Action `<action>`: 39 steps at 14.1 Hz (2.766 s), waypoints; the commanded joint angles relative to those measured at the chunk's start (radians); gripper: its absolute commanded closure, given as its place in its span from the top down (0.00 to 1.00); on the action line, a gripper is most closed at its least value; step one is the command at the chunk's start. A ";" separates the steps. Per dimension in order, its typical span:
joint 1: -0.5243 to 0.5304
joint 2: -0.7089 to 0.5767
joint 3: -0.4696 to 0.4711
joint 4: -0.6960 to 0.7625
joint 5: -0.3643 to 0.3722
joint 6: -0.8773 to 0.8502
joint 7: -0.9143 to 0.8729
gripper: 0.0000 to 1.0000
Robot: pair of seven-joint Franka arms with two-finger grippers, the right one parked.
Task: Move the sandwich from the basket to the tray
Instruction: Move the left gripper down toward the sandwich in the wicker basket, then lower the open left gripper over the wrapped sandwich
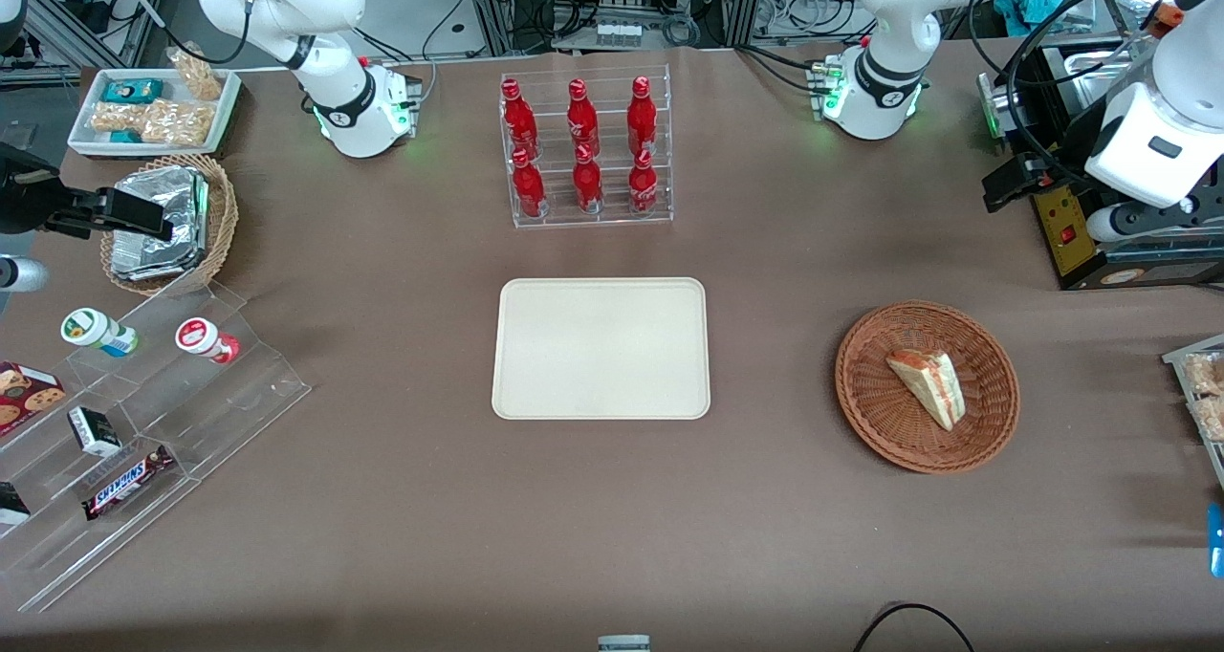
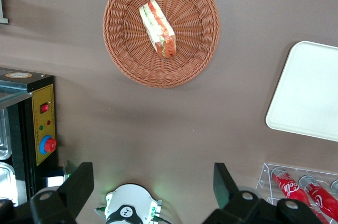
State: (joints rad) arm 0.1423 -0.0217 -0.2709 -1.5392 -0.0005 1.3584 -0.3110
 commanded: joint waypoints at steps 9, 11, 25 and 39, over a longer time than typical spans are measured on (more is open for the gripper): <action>-0.014 0.051 0.007 0.030 0.004 0.016 -0.002 1.00; -0.007 0.057 0.012 0.024 0.007 0.016 0.004 1.00; 0.163 0.218 0.053 -0.329 -0.009 0.554 -0.010 1.00; 0.076 0.413 0.042 -0.308 -0.033 0.755 -0.302 1.00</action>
State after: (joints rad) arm 0.2195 0.3684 -0.2286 -1.8653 -0.0245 2.1251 -0.5724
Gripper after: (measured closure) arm 0.000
